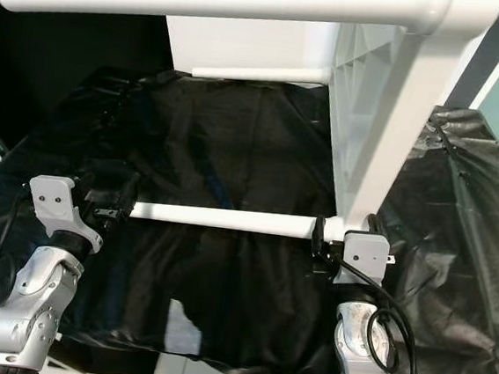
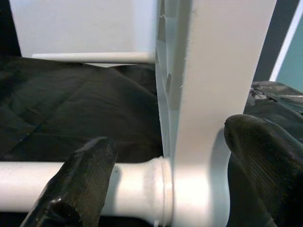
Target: Building children table
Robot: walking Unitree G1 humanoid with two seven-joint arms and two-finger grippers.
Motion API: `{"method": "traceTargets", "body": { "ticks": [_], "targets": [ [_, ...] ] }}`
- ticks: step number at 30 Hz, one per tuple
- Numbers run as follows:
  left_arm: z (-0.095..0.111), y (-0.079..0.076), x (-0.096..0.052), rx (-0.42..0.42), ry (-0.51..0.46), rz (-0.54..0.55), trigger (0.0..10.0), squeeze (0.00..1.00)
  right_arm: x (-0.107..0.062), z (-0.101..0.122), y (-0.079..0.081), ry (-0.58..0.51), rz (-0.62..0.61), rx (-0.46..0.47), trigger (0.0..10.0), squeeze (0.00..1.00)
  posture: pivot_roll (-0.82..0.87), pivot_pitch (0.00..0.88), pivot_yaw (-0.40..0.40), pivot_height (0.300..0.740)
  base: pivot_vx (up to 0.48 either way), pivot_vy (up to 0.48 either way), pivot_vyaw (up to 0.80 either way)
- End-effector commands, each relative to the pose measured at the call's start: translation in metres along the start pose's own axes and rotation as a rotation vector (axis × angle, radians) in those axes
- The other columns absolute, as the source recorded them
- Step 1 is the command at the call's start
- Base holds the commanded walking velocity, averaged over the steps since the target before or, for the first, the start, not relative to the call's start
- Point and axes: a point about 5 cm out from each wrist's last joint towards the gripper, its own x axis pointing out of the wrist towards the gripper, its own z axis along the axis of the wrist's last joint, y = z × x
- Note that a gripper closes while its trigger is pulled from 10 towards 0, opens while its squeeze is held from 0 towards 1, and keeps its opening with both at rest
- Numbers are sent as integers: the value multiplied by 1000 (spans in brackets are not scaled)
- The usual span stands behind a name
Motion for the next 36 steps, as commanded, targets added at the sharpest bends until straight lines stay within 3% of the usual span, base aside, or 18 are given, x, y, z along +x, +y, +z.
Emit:
{"method": "traceTargets", "body": {
  "ticks": [1, 8, 21, 26, 36],
  "targets": [
    [-1, -3, -1, -17, 13, -40, 10000, 0, -1, 0, 0, 0, -3, -1, 10000, 0, -12, 49, 25, 740, 0, 442, 0],
    [1, -4, -2, -18, 14, -44, 10000, 0, -4, -1, 0, 3, -7, -6, 10000, 0, -13, 52, 29, 740, 0, 446, 0],
    [14, -20, -4, 184, -28, -209, 10000, 0, -7, -7, -5, 36, -59, 0, 10000, 0, -9, 45, 35, 740, 0, 0, 0],
    [9, -19, -5, 152, 2, -202, 10000, 0, -3, -6, -5, 28, -53, 7, 10000, 0, -5, 35, 30, 740, 0, 0, 0],
    [8, -26, -2, 181, -13, -258, 10000, 0, -3, -10, -17, 44, -124, -15, 10000, 0, -22, 20, 43, 740, 0, -76, 0]
  ]
}}
